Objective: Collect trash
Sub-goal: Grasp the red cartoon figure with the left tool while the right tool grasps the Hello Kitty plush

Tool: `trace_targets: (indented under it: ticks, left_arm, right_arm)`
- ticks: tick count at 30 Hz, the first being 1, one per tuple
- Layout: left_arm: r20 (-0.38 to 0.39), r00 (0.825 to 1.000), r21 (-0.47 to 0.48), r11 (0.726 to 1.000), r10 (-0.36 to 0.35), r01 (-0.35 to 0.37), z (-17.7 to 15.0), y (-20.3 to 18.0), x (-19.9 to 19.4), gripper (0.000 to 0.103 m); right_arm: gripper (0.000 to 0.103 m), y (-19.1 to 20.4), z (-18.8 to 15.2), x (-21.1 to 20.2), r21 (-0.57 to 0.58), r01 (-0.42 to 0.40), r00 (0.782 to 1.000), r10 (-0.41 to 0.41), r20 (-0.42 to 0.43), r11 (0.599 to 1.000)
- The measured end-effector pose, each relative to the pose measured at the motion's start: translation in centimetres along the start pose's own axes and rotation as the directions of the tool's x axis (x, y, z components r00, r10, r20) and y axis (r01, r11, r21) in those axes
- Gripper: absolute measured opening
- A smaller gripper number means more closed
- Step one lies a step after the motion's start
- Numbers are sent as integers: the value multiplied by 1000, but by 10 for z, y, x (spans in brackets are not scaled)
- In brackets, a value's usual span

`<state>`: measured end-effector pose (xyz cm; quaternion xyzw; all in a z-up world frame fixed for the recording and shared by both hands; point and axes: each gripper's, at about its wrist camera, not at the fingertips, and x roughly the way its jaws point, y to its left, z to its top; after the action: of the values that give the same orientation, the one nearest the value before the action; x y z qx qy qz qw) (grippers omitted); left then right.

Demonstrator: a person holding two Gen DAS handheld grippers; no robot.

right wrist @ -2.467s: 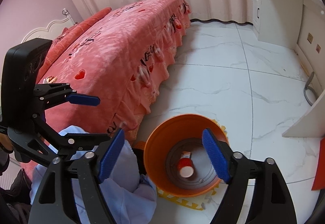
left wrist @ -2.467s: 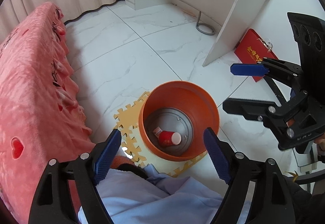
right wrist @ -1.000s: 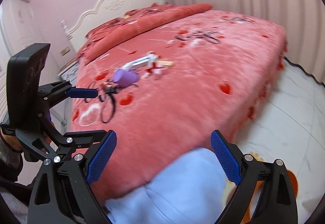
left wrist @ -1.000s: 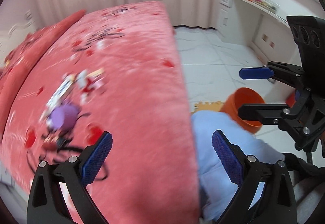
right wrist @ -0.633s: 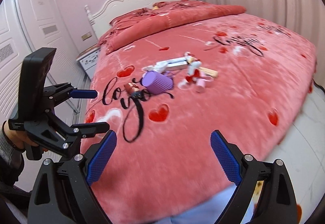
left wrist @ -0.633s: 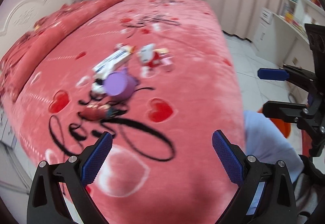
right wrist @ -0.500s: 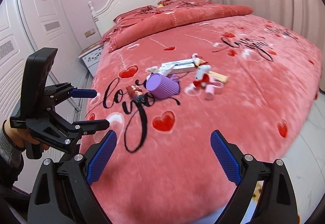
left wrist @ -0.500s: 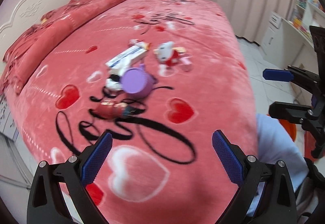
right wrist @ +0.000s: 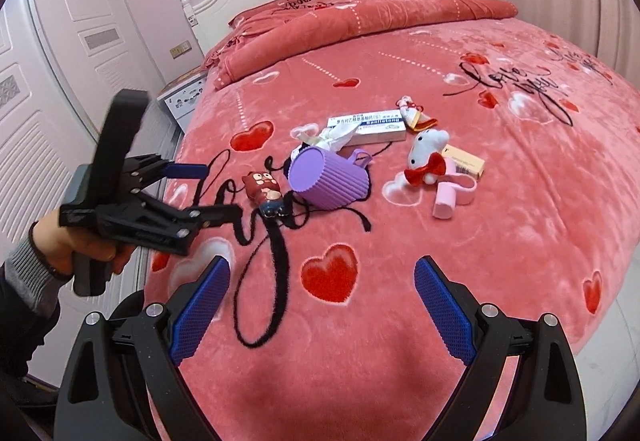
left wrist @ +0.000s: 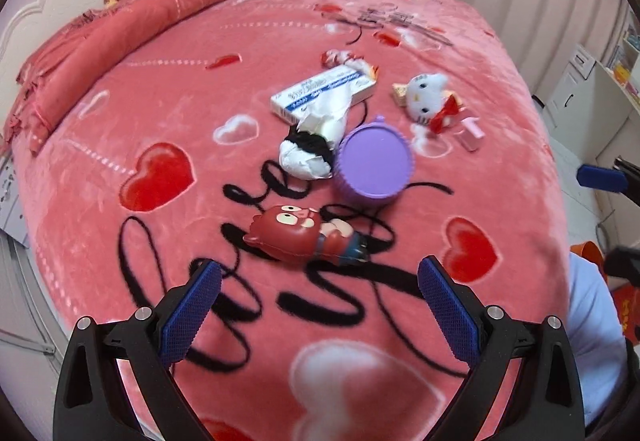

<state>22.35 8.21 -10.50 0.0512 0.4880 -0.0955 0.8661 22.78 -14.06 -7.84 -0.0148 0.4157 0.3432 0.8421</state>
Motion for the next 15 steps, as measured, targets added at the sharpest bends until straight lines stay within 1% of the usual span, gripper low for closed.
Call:
trace_targets:
  ticks: [4, 7, 9, 11, 13, 15]
  left_arm:
    - [-16, 1000, 15, 1000, -2, 2, 5, 6, 20, 97]
    - [-31, 999, -11, 1000, -12, 12, 8, 13, 32, 97]
    - [-43, 999, -48, 999, -17, 15, 9, 18, 38, 97]
    - [-39, 999, -117, 993, -27, 23, 8, 25, 38, 97]
    - [-47, 999, -190, 982, -26, 16, 4, 31, 39, 97]
    - [-38, 998, -257, 966, -43, 32, 0, 36, 41, 97]
  right_arm:
    - [92, -2, 2, 11, 5, 1, 1000, -1, -14, 1000]
    - [92, -7, 3, 16, 17, 3, 1000, -2, -19, 1000]
    - [92, -10, 3, 19, 23, 6, 1000, -6, -23, 1000]
    - [92, -13, 3, 22, 30, 6, 1000, -6, -28, 1000]
    - [92, -15, 2, 25, 36, 5, 999, -4, -33, 999]
    - [92, -18, 1, 28, 42, -1, 999, 3, -38, 999]
